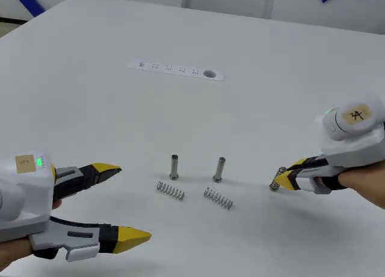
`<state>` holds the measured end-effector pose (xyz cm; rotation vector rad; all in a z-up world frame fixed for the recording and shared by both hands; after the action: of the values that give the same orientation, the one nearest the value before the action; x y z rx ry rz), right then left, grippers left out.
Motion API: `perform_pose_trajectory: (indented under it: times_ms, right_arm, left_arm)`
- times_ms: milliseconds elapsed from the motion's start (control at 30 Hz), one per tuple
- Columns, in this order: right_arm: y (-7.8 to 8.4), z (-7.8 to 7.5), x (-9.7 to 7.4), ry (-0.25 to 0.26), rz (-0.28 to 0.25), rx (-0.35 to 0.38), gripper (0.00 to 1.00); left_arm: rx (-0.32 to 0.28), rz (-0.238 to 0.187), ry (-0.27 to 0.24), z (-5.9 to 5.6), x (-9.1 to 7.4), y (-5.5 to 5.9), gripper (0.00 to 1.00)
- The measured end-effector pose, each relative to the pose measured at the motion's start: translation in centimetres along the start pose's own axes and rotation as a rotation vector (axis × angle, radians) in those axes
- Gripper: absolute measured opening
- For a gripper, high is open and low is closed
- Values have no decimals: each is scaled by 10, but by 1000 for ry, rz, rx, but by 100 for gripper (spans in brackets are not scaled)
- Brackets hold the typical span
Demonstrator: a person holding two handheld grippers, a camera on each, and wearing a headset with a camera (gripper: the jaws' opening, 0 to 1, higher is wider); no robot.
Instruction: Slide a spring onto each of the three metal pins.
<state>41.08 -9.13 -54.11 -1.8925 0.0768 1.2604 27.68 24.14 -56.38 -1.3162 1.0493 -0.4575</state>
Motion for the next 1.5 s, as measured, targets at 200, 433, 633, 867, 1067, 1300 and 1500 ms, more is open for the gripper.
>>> perform_pose_trajectory:
  times_ms: [200,433,633,867,1067,1300,1500]
  right_arm:
    - [7,7,-1,-12,7,9,16]
    - [12,19,-2,-36,13,8,16]
    - [11,31,1,-68,10,-12,16]
    - [2,46,5,-110,0,-51,16]
    - [-6,57,10,-139,-7,-90,16]
    - [-12,72,18,-177,-3,-138,16]
    - [-15,85,29,-199,12,-177,16]
  left_arm:
    - [4,-1,5,1,2,-1,80]
    - [7,5,7,1,1,-2,80]
    - [10,2,3,0,1,-4,80]
    - [9,10,2,-4,1,-3,79]
    - [11,10,-5,-3,-2,-5,79]
    - [13,13,-1,-5,0,-5,79]
    - [13,8,-4,-5,-1,-6,79]
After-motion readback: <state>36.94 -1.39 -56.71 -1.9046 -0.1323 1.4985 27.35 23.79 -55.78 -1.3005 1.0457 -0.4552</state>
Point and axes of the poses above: the centre of the closed fingertips' face, and the gripper's own axes: x roughly forward along the fingers, z roughly to its left, y roughly out of its underside, the point moved 10 cm from there along -x, roughly backward along the fingers, and after that the axes turned 8 degrees about y, right-handed, at the moved point
